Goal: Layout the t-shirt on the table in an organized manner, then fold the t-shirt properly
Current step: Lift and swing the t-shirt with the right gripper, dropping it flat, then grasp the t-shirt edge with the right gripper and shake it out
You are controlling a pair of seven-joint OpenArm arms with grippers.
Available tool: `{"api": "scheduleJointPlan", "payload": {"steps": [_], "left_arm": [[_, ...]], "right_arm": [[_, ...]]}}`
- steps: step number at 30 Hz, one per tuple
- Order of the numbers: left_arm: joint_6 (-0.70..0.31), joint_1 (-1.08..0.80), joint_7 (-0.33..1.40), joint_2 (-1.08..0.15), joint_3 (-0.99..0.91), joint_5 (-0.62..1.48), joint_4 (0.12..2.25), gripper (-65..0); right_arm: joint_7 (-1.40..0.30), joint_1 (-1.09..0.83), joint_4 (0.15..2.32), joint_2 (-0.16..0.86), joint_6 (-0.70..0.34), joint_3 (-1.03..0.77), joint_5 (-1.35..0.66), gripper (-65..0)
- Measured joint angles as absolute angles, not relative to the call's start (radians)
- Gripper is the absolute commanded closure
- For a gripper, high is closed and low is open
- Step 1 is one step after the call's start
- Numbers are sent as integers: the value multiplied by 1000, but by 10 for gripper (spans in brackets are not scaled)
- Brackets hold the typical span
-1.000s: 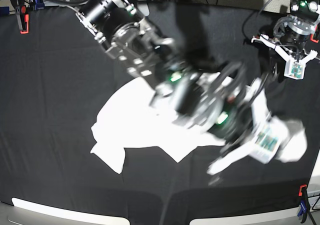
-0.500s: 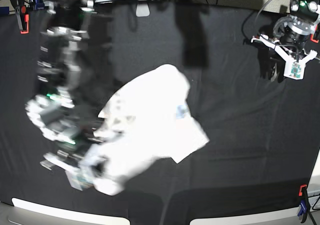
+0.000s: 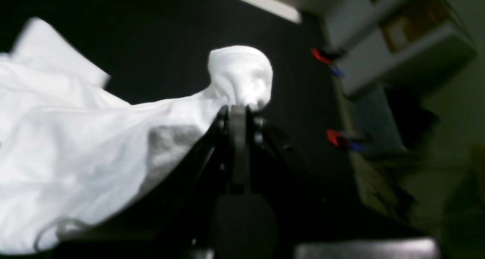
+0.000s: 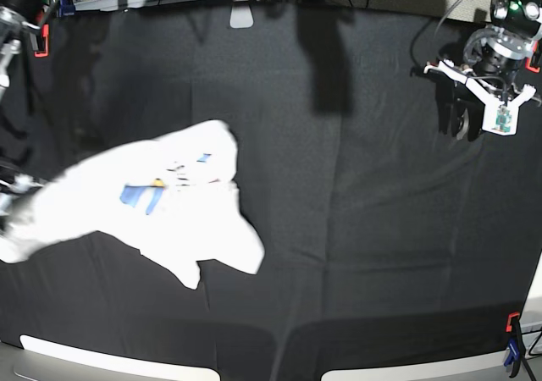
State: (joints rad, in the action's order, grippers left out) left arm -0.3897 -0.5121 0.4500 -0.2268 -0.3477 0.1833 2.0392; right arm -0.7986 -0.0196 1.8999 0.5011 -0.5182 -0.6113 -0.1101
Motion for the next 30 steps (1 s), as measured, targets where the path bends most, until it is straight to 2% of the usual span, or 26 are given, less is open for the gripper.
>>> {"api": "scheduleJointPlan", "payload": {"steps": [4,7,9,13,15,17,23,27,30], "left_arm": [[-390,-512,450,-226,-348,184,2039,-129],[-389,-512,450,-227,-348,196,2039,-130],[-389,-512,449,-227,-348,242,2039,-130],[-389,-512,446,-227,-348,342,2039,-130],[-402,-509,447,-227,-348,371,2039,-130],[-457,-496,448,-228,-336,405,2039,-130],[-468,-397,467,-228,-127,430,2039,-130],[-404,-315,498,-204,31,387,2024,-130],[-387,-261,502,-155,87,330,1949,-130]], "right_arm": [[-810,-48,1845,551,-513,-666,-108,-17],[-818,-50,1784,561,-514,-674,-108,-179],[-820,-49,1758,566,-516,-674,-110,-241],[-821,-49,1751,569,-515,-675,-111,-244],[-822,-49,1751,569,-515,-675,-168,-244],[-864,-47,1751,569,-513,-675,-286,-244],[-941,-47,1768,559,-610,-676,-570,-244],[-946,-47,1849,505,-661,-671,-746,-244],[-953,-47,1936,455,-681,-612,-780,-244]]}}
